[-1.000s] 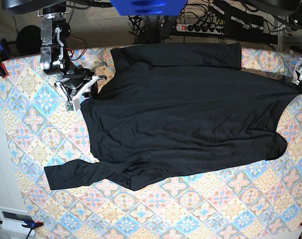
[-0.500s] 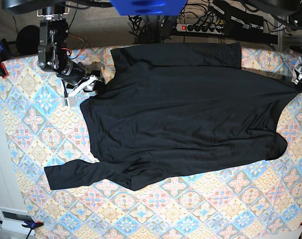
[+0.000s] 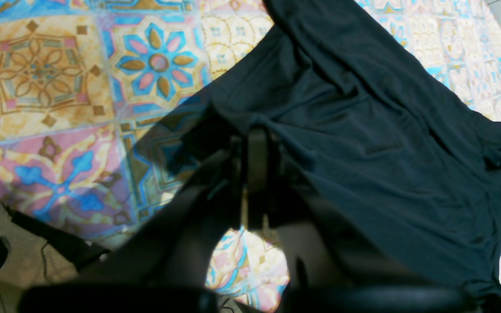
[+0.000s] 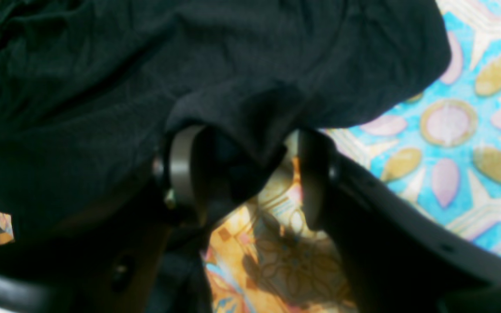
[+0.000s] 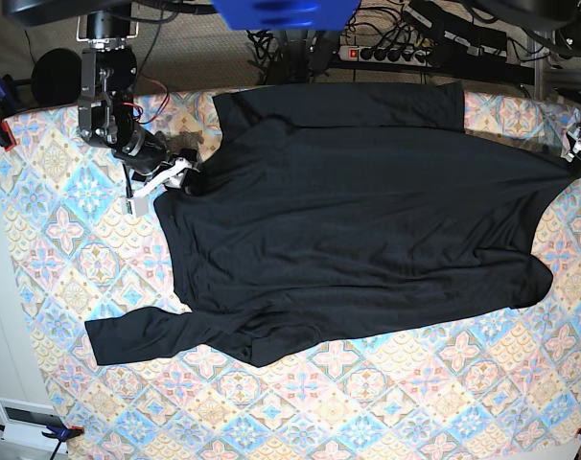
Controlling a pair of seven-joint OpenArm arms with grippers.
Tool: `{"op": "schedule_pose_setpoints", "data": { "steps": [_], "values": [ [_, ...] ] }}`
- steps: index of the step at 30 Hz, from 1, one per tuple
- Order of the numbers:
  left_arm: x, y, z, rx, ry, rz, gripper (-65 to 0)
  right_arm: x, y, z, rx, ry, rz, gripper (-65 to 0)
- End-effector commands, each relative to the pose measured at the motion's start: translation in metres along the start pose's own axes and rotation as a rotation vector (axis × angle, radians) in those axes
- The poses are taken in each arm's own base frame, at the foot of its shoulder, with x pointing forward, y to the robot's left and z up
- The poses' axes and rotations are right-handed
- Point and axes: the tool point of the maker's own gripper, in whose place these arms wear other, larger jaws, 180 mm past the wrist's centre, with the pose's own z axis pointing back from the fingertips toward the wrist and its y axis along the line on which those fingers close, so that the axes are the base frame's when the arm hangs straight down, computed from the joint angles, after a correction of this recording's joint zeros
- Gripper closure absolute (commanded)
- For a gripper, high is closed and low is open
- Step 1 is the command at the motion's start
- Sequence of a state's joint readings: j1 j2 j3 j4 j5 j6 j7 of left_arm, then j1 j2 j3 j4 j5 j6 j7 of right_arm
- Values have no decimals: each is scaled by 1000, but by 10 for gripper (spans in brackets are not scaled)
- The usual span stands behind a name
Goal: Layout the t-shirt on the table in an organized manner, then fold the t-shirt properly
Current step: 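Drag the hem corner with the right gripper toward the robot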
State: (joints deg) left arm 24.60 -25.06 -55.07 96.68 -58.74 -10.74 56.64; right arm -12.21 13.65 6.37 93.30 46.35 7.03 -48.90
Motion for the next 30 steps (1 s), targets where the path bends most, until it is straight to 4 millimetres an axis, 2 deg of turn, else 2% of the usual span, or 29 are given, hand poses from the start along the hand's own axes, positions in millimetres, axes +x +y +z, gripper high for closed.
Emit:
{"op": "schedule_pose_setpoints", "data": {
  "steps": [1,3,7,8,11,13,16,20,27,30],
  "values": [
    [15,-4,4,-11,-38,-27,0,10,1,3,6,-23,19,-268],
    [15,-4,4,-11,-38,-27,0,10,1,3,7,-24,20,-214],
    [8,-4,3,-14,-34,-4,0,12,2,4,19,-33,33,-29],
    [8,-4,3,-14,-34,-4,0,13,3,4,23,-35,37,-8],
    [7,-4,3,-13,-34,-2,0,14,10,7,52,-41,74,-1],
    [5,-3,3,-12,-29,-1,0,26,13,14,61,-80,98,-1],
    [5,-2,4,-8,-29,-1,0,20,-4,31,15,-94,76,-1],
    [1,3,7,4,-16,-5,0,25,-11,49,-16,-129,82,-1],
    [-6,8,10,18,4,-5,0,11,-4,65,-20,-117,107,0],
    [-3,7,10,13,-7,-3,0,6,-3,67,-19,-111,108,0]
  ]
}}
